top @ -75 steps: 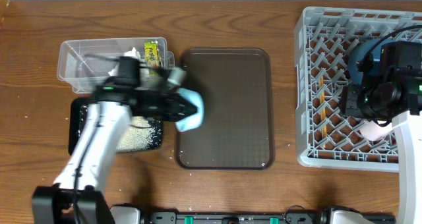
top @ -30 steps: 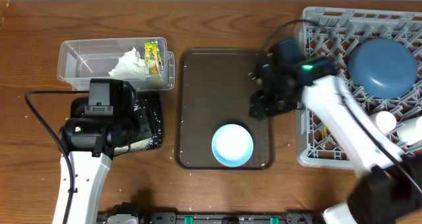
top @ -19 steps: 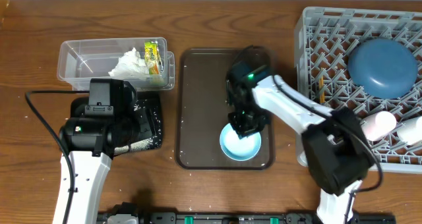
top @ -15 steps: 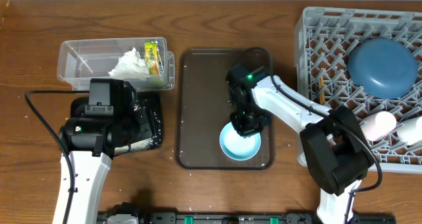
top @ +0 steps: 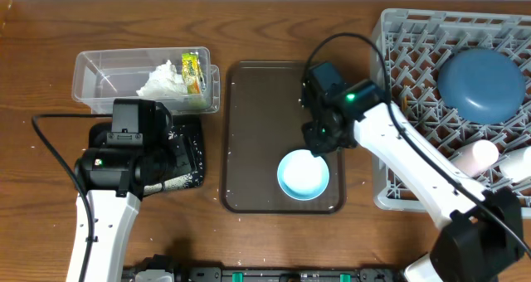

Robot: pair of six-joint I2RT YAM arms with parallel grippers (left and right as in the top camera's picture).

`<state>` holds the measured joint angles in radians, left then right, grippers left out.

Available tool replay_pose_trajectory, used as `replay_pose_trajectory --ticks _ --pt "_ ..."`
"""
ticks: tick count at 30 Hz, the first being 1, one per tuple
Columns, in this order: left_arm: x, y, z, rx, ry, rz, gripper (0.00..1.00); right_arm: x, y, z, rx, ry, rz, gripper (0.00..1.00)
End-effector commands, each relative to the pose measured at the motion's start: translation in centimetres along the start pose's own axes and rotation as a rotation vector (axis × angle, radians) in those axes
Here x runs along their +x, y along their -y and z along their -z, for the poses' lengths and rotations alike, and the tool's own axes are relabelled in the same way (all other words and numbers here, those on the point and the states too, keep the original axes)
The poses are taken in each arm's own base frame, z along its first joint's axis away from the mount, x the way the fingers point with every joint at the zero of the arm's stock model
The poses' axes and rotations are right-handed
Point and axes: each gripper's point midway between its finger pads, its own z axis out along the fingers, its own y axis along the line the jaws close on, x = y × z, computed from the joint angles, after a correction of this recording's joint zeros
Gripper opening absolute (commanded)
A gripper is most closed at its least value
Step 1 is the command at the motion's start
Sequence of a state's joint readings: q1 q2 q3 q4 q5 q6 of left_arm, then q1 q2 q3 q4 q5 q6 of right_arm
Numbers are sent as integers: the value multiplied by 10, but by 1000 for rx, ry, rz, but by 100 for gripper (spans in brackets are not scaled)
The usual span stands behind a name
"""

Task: Sort waste into correct bins and load items into the dishwasher rack
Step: 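Reach the right gripper to the bowl and grasp its rim, then carry the bowl into the rack and set it down with the right gripper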

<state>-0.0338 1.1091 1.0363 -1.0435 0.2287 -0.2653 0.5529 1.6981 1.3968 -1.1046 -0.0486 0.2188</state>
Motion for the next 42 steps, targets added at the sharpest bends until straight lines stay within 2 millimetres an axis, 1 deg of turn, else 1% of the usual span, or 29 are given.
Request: replay_pose_trajectory --ticks 1,4,7,9,11,12,14,15,16,17,19,21,22,24,26,27,28,31,33,34,37,40,42 --pt "-2 -3 1 -14 5 2 62 -5 19 -6 72 -1 -17 44" --pt "-2 -3 1 -14 5 2 62 3 19 -23 83 -57 -10 43" --pt "-2 -3 1 -14 5 2 62 16 20 -49 100 -139 -20 43" --pt "-2 -3 1 -14 5 2 62 26 19 -67 102 -197 -27 40" --pt "-2 -3 1 -14 5 2 62 36 12 -82 64 -254 -28 33" --pt "-2 -3 1 -14 5 2 62 39 8 -88 47 -277 -30 31" --pt "-2 -3 1 -14 5 2 62 43 6 -97 40 -306 -30 26" --pt "-2 -3 1 -14 5 2 62 44 6 -98 41 -311 -30 17" --pt "-2 -3 1 -14 5 2 63 44 6 -99 42 -311 -30 5" --pt "-2 -3 1 -14 5 2 62 43 6 -98 42 -308 -31 1" --pt "-2 -3 1 -14 5 2 62 37 8 -92 35 -281 -39 1" --pt "-2 -3 1 -14 5 2 62 27 14 -77 43 -239 -55 1" --pt "-2 -3 1 -14 5 2 62 20 19 -65 49 -206 -66 1" --pt "-2 -3 1 -14 5 2 62 4 32 -38 64 -123 -94 1" --pt "-2 -3 1 -14 5 2 62 -14 51 -4 100 -9 -132 1" --pt "-2 -3 1 -14 5 2 62 -22 63 14 128 53 -153 1" --pt "-2 -3 1 -14 5 2 62 -32 81 36 179 140 -183 1" --pt "-2 -3 1 -14 5 2 62 -49 128 92 350 358 -267 1" --pt "-2 -3 1 -14 5 2 62 -52 162 128 503 475 -338 1" --pt "-2 -3 1 -14 5 2 62 -51 176 141 574 512 -369 1" --pt "-2 -3 1 -14 5 2 62 -39 225 182 852 584 -488 1" --pt "-2 -3 1 -14 5 2 62 -28 259 207 1056 609 -587 1" --pt "-2 -3 1 -14 5 2 62 -25 276 214 1142 617 -643 2"
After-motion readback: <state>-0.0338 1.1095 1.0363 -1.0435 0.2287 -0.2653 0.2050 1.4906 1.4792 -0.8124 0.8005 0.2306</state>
